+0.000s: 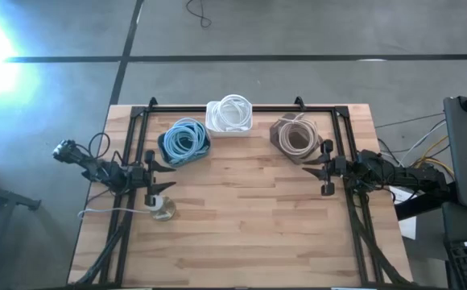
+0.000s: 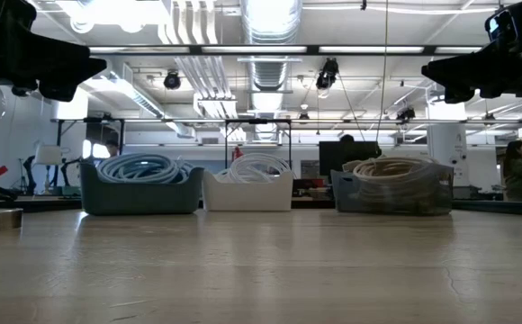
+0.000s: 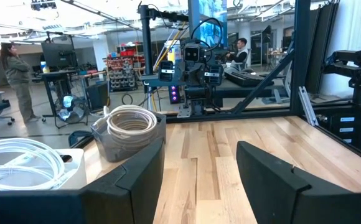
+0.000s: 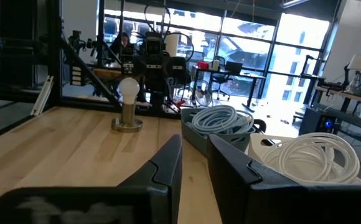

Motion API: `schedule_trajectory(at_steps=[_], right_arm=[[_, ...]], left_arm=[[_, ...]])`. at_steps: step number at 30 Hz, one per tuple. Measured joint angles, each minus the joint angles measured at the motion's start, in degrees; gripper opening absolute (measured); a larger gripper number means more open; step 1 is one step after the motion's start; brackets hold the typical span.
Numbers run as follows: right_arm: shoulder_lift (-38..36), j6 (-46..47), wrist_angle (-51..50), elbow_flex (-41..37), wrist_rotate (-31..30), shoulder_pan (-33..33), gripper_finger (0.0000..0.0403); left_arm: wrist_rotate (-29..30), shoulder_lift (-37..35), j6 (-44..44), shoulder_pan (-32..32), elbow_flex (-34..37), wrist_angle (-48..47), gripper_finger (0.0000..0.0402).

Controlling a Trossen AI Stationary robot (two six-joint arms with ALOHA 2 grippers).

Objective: Sort HDMI cables
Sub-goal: Return to Home Position

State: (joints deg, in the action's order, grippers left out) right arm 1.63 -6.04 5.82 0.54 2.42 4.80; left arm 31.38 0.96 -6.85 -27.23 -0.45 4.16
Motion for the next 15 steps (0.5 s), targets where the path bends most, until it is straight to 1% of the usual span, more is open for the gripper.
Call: schedule_trajectory(at_steps=[15], right_arm=[[0.0,0.0,0.0,0.0,0.0,0.0,0.009]], left_arm=[[0.0,0.0,0.0,0.0,0.0,0.1,0.0207]])
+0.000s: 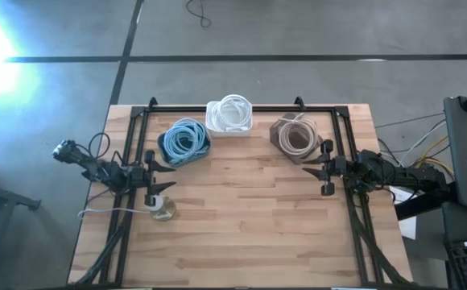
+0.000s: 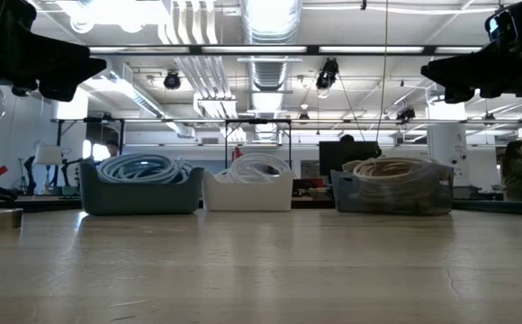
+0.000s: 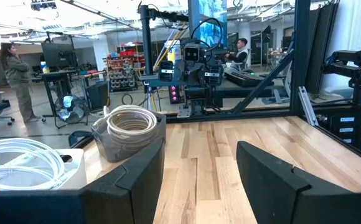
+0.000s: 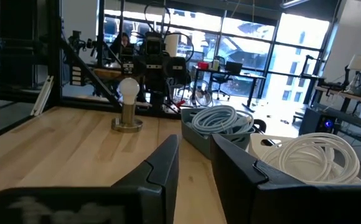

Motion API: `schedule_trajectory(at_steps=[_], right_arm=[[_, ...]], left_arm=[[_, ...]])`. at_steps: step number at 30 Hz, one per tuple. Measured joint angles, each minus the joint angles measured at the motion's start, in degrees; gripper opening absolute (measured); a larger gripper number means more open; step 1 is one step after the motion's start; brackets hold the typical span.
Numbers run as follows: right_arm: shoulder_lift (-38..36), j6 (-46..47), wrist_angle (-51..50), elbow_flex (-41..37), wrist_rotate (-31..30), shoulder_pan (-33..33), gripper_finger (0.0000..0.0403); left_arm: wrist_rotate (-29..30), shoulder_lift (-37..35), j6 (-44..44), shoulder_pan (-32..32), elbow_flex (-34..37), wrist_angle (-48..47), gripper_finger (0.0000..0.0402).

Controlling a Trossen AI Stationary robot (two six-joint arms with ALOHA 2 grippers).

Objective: Sort HDMI cables
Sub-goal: Return to Home Position

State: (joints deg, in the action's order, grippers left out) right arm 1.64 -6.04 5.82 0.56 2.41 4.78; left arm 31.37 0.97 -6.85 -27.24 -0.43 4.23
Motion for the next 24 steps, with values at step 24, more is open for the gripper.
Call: schedule_trajectory(at_steps=[24], right_arm=[[0.0,0.0,0.0,0.0,0.0,0.0,0.0076]], left_arm=[[0.0,0.0,0.0,0.0,0.0,0.0,0.0207]])
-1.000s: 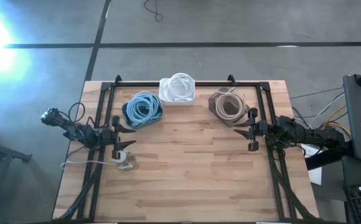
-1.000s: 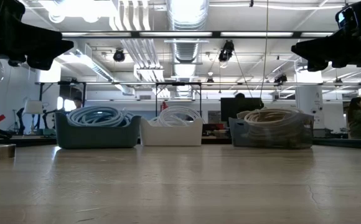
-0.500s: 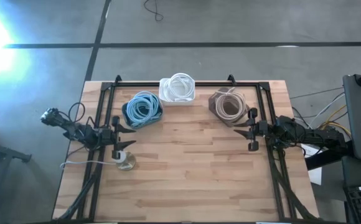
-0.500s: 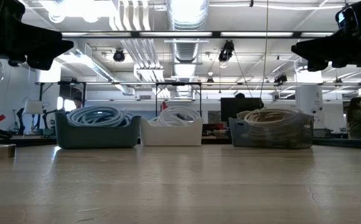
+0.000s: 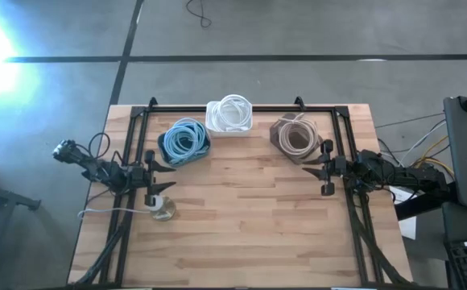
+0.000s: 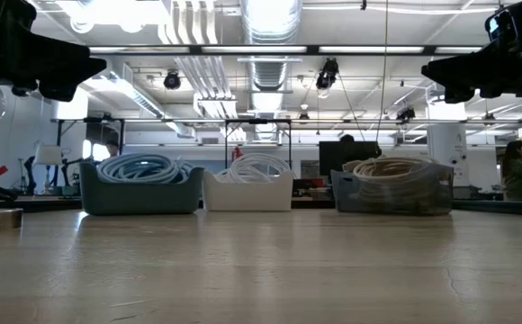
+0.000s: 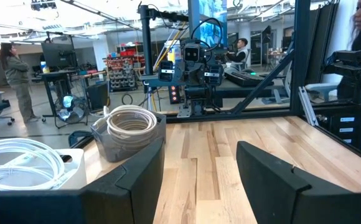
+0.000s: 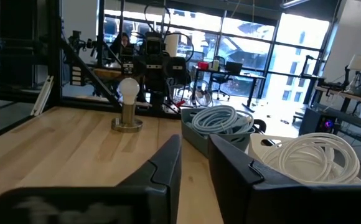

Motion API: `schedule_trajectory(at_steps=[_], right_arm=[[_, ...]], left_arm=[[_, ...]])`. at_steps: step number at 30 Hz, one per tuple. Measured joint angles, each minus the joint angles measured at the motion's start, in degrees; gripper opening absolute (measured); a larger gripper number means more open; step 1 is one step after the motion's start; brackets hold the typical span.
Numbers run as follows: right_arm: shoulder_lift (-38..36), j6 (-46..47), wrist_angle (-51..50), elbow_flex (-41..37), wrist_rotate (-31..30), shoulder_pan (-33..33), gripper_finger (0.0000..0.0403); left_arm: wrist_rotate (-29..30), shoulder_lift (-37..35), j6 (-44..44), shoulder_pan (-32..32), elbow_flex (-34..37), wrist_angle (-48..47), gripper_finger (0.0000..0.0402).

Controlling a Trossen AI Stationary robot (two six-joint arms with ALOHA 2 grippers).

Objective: Sort HDMI cables
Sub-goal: Return to Home Position

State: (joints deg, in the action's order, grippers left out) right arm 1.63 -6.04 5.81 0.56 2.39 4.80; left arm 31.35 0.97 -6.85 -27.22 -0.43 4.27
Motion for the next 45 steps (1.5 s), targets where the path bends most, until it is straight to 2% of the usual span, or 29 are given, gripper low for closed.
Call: schedule_trajectory(at_steps=[12,28,45], right_arm=[[0.0,0.0,0.0,0.0,0.0,0.0,0.0091],[0.0,0.0,0.0,0.0,0.0,0.0,0.0068],[0.0,0.0,0.0,0.0,0.0,0.0,0.0091]], left_arm=[[0.0,0.0,0.0,0.0,0.0,0.0,0.0207],[0.0,0.0,0.0,0.0,0.0,0.0,0.0207],[0.0,0.0,0.0,0.0,0.0,0.0,0.0207]])
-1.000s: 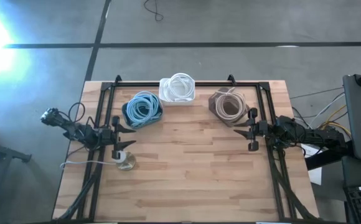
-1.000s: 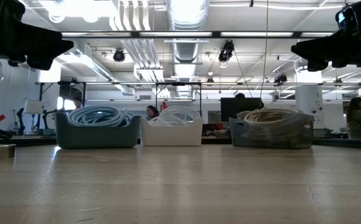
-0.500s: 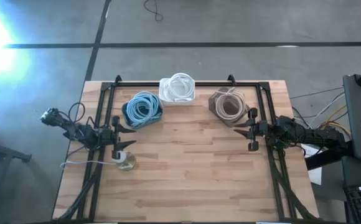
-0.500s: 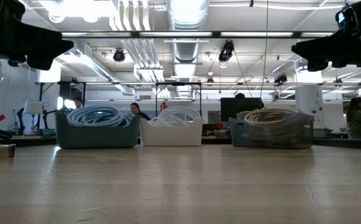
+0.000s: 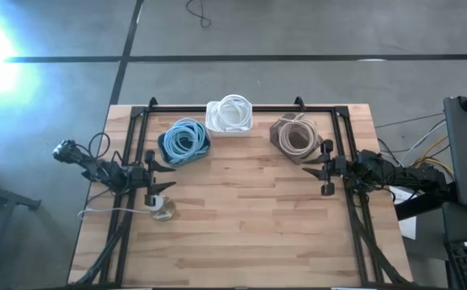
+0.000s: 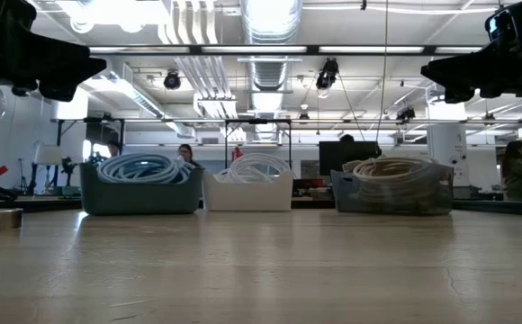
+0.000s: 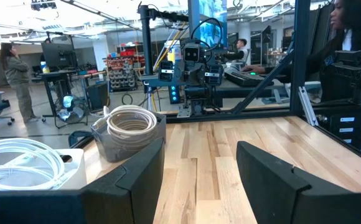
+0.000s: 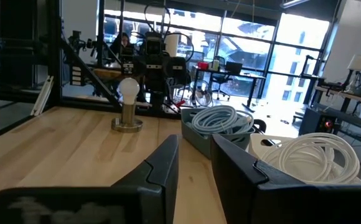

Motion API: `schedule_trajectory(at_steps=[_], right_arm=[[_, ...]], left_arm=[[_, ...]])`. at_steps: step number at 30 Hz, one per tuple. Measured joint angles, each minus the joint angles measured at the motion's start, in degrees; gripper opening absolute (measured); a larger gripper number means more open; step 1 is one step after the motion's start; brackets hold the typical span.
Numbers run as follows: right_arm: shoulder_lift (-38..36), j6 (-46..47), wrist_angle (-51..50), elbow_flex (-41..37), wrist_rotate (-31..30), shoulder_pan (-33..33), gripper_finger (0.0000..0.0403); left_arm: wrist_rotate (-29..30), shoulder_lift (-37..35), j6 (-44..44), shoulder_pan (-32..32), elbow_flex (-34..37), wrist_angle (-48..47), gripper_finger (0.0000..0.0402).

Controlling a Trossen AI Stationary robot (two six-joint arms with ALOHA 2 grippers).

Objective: Sort HDMI cables
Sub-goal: Return to Home Position

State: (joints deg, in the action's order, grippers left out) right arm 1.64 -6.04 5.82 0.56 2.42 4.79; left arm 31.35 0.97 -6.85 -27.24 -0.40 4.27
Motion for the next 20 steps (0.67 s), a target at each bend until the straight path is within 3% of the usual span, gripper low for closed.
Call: schedule_trajectory(at_steps=[20], right_arm=[[0.0,0.0,0.0,0.0,0.0,0.0,0.0072]], left_arm=[[0.0,0.0,0.0,0.0,0.0,0.0,0.0207]])
